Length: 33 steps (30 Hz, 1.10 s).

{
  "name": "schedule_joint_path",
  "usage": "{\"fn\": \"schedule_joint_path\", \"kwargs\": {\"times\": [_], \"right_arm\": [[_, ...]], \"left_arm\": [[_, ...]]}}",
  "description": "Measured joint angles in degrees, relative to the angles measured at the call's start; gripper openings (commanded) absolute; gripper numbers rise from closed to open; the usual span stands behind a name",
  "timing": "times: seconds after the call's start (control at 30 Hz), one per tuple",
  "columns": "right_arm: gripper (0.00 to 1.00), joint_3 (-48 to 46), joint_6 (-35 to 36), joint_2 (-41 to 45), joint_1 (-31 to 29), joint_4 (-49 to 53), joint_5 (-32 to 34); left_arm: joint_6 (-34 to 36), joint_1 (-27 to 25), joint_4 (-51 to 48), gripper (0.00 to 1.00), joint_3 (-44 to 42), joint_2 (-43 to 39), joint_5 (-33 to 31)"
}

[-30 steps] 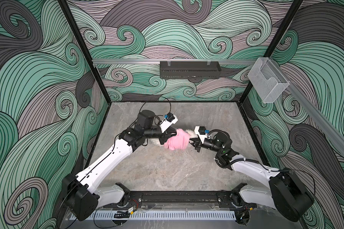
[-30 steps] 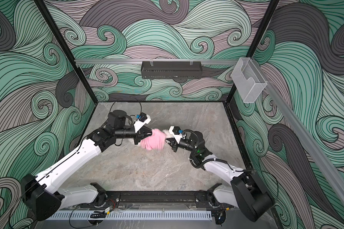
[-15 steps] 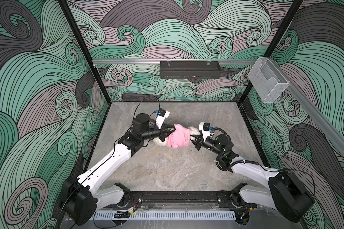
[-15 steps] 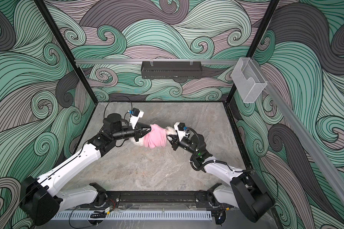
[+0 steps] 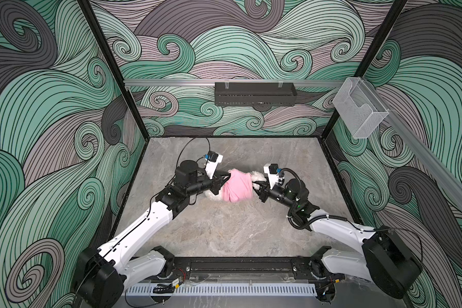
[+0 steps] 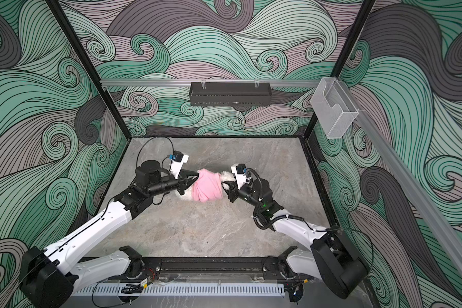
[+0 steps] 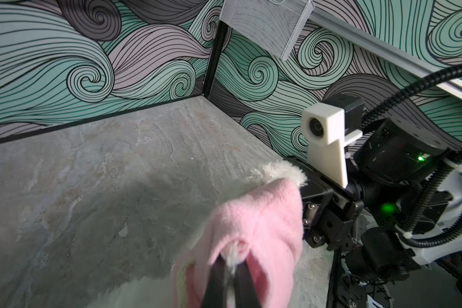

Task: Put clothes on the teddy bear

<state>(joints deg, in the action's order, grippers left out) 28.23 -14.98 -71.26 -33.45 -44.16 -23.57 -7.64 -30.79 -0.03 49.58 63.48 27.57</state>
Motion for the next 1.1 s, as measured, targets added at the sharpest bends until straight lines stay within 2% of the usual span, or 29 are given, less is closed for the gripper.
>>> {"fn": "schedule_joint_path", "kwargs": {"times": [0.03, 0.1, 0.2, 0.37, 0.53, 0.67, 0.8, 0.9, 1.1], "right_arm": [[0.00, 0.0, 0.5, -0.6, 0.2, -0.3, -0.6], [0.00, 0.0, 1.5, -1.9, 0.8, -1.1, -2.4], [0.00, 0.3, 3.1, -4.0, 1.4, -2.9, -6.6], [0.00, 1.4, 7.6, -5.7, 2.2, -2.4, -12.9], [0.00, 1.4, 12.0, -5.3, 2.8, -0.5, -16.0], [0.00, 1.4, 14.3, -4.5, 3.0, 1.7, -16.8], [0.00, 1.5, 15.7, -4.3, 2.9, 2.8, -17.4], [0.00, 1.6, 16.3, -4.3, 2.9, 3.6, -17.6], [0.00, 1.8, 16.9, -4.3, 2.8, 4.8, -17.6]], "left_arm": [[2.6, -0.6, -2.1, 0.01, 1.8, 1.1, 0.0], [8.9, -1.8, -6.7, 0.17, 5.5, 3.5, 0.1], [16.4, -3.3, -12.4, 0.31, 8.4, 5.2, 0.1], [25.5, -4.9, -19.3, 0.37, 10.6, 5.3, -0.2], [31.3, -5.0, -23.3, 0.43, 10.6, 1.7, -4.4], [34.6, -5.0, -24.9, 0.41, 10.5, -2.6, -8.3], [37.1, -5.0, -25.8, 0.24, 10.7, -4.5, -8.9], [39.0, -5.0, -28.1, 0.15, 12.6, -2.5, -7.8], [42.7, -5.5, -31.8, 0.13, 17.9, 4.5, -6.7]]}}
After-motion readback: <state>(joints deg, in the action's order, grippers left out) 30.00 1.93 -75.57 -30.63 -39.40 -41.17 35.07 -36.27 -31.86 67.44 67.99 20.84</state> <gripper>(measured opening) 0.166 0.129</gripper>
